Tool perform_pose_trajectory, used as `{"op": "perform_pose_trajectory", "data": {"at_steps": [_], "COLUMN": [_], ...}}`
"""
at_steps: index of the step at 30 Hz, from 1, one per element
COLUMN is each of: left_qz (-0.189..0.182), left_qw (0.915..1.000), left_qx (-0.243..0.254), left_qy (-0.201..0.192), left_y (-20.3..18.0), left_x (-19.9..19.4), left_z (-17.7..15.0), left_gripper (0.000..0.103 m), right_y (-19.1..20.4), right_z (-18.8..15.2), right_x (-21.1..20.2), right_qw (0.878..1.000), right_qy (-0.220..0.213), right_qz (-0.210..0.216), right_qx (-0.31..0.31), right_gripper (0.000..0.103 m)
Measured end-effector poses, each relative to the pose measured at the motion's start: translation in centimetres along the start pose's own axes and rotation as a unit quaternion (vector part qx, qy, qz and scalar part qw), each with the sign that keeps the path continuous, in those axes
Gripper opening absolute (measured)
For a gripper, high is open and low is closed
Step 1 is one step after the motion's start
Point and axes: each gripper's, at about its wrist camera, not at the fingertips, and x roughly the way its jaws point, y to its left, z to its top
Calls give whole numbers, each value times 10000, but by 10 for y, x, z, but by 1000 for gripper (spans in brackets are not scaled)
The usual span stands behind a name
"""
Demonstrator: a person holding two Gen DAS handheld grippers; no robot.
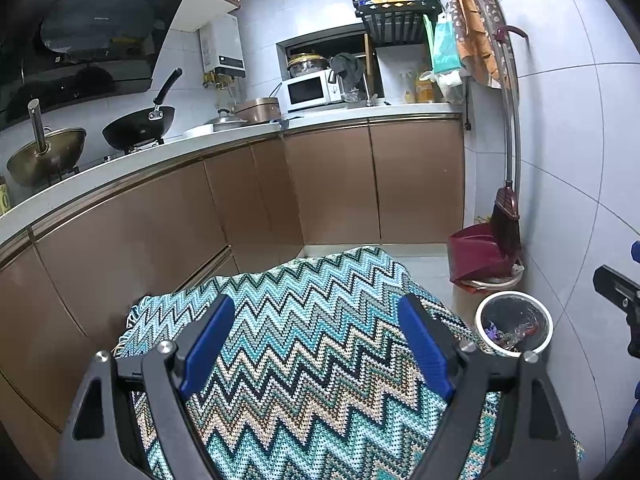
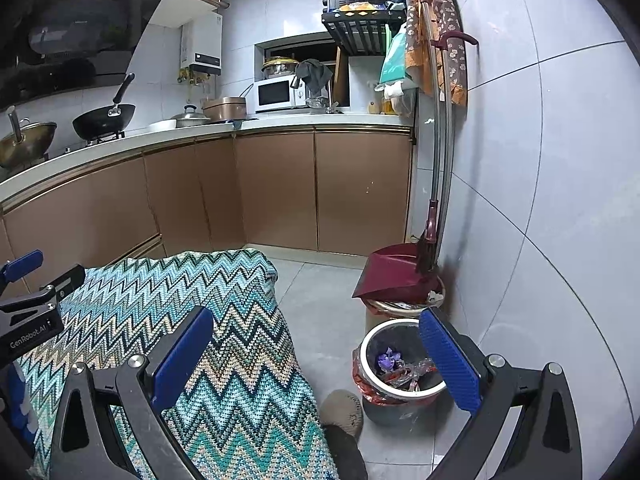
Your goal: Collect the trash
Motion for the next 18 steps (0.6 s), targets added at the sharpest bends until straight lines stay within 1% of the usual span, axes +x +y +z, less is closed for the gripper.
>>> {"op": "perform_pose_trajectory", "data": {"at_steps": [6,18], "left_qz": [18,-28], "left_qw": [10000,10000], "left_qx": [-1,22], "left_qy": [24,24], "left_y": [-1,-2], "left_x": [0,-2], "left_z": [0,0], "left_gripper": [83,83], "right_y": [1,-2], "right_z": [-1,-1], "right_x": [2,1], "right_qw": [9999,9998], "right_qy": [19,10], "right_qz": [135,182], "right_qx": [-6,40], "right_gripper": [103,103]}}
